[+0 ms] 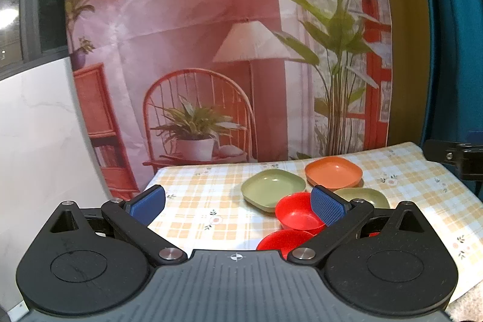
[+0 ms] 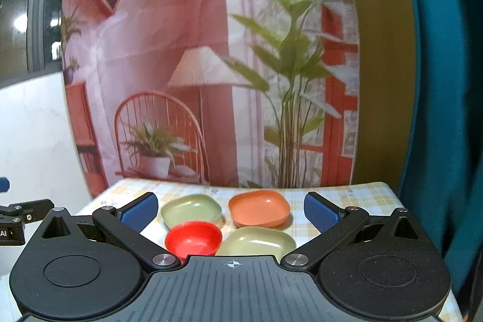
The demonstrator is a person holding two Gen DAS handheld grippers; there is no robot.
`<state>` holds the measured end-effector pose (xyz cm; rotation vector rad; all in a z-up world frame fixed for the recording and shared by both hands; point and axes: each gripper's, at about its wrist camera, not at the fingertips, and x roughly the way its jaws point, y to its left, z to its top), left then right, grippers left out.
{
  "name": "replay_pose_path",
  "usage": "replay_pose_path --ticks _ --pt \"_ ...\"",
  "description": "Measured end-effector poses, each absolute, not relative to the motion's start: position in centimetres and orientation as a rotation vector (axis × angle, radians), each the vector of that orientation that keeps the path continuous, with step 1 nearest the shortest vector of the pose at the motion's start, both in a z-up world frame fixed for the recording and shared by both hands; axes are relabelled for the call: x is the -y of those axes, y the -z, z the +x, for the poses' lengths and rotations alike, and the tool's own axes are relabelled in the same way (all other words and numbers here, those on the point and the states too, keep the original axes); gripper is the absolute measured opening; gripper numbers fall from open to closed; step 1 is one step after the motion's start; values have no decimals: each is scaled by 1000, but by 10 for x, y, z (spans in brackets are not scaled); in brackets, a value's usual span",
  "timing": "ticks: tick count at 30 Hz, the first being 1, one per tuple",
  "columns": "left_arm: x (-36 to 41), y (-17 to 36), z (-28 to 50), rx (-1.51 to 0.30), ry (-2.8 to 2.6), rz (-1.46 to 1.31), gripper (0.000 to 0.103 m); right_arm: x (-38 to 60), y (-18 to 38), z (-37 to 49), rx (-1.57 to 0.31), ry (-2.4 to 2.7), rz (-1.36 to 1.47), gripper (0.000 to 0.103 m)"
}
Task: Organize plates and bowls
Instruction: 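Move the left gripper down to the rim of a red bowl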
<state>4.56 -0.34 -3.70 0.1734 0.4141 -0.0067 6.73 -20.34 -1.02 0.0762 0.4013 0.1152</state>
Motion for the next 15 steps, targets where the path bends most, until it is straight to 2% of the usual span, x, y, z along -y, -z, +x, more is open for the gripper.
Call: replay_pose_path --ticks 15 --pt "5 80 117 -466 14 167 102 198 71 147 -495 -101 86 103"
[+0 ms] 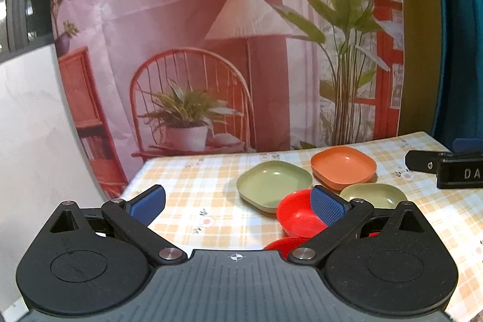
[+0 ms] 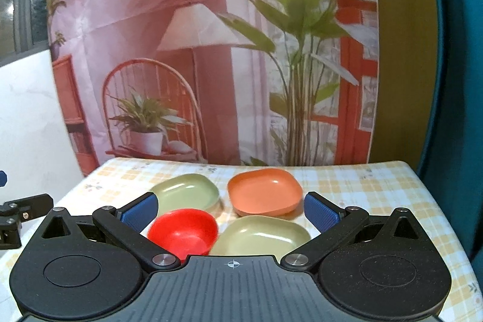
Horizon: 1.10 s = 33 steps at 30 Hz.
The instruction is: Organize plates and bowls
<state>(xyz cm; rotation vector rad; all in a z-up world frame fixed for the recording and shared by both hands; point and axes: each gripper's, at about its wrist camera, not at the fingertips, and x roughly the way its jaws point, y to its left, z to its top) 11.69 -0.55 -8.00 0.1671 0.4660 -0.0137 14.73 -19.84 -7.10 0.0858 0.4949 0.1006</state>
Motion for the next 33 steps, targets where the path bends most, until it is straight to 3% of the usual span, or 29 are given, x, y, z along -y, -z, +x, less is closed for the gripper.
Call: replay_pose_path --ticks 4,8,13,18,22,24,27,33 --pt "7 100 124 -500 36 161 96 206 92 147 -527 -96 113 103" --pt "0 123 133 -582 76 89 81 209 121 142 -580 -126 152 101" --pt "-6 144 140 -642 94 64 78 199 143 142 -633 -172 139 85" --pt "-7 160 144 -685 121 29 57 192 151 143 -644 -205 145 76" --pt "-7 175 142 -727 138 26 53 187 158 143 -663 -245 168 69" --pt "-8 180 143 -748 148 9 46 183 162 143 -676 -257 166 63" --pt "-10 184 145 -764 156 -16 44 181 164 144 -686 -282 174 49" --pt "-14 192 148 -781 162 -88 43 179 164 147 -698 -324 165 35"
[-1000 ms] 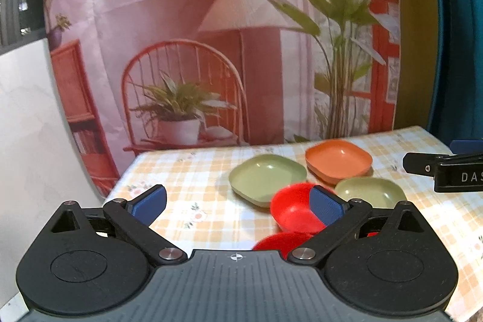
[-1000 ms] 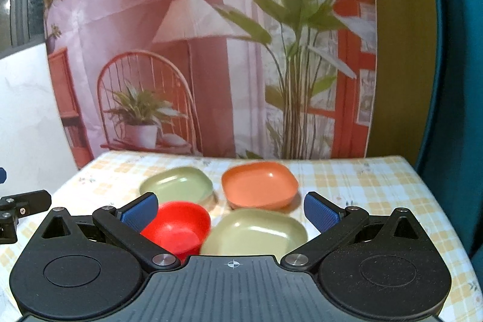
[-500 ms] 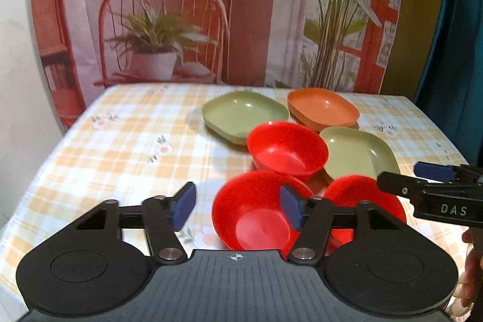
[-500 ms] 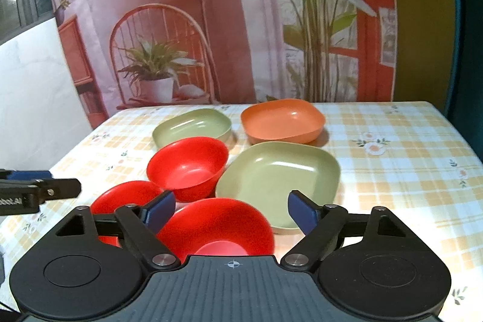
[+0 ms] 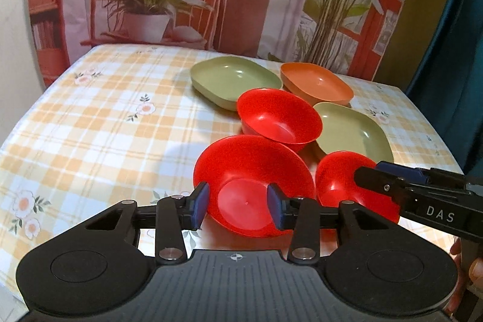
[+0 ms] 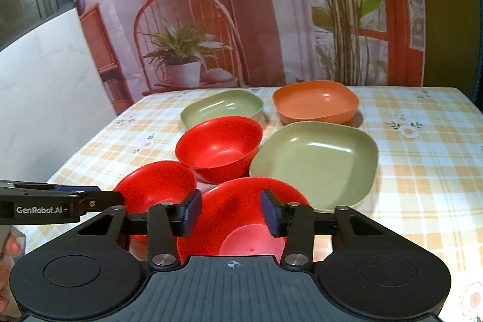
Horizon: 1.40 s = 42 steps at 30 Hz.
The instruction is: Organize plates and bowls
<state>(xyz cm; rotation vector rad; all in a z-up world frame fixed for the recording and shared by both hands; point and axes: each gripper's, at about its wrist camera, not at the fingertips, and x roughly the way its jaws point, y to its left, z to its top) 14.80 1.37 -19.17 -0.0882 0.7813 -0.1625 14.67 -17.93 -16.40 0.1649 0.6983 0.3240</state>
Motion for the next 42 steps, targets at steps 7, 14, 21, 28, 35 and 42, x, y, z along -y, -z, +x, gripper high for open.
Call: replay_pose_path --ticks 7,14,21,28,35,42 --pt "-31 197 157 -804 116 -150 41 164 162 161 -743 -383 134 34" --pt "-39 162 182 -787 124 -72 41 145 133 196 -788 -477 6 34" --pt "-45 119 206 -752 134 -35 41 136 118 226 -801 -505 5 34" --pt "-42 162 202 -908 193 -110 41 122 143 227 -885 -536 36 30" --pt "-53 195 204 -1016 154 -210 41 123 162 226 -940 -511 71 30" --pt "-48 197 204 -1034 170 -199 36 126 170 230 -961 -514 83 25"
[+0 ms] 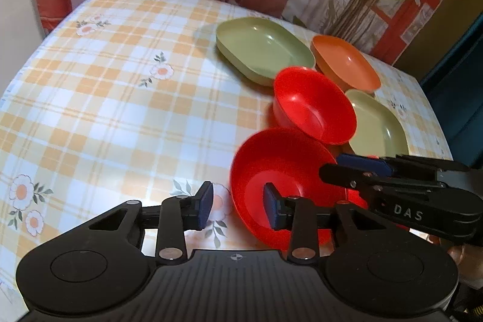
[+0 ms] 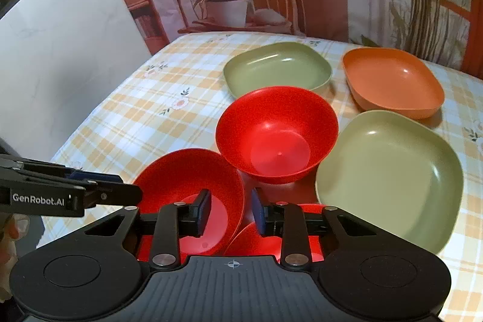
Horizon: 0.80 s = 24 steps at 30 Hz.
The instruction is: Organize plates and bowls
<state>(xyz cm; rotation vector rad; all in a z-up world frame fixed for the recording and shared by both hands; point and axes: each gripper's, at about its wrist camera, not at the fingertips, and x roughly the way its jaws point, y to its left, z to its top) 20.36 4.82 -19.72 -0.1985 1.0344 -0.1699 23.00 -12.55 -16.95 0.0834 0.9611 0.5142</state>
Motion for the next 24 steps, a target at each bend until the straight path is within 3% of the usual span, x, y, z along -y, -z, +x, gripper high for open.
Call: replay_pose_path --ticks 7,9,24 --pt "-45 205 201 -1070 181 -204 28 122 171 230 -964 -519 72 24" --pt "-46 206 199 -1068 180 -204 17 121 171 230 -964 -522 80 24" --pt "-62 203 191 -1038 75 -228 16 107 171 222 -966 -588 120 23"
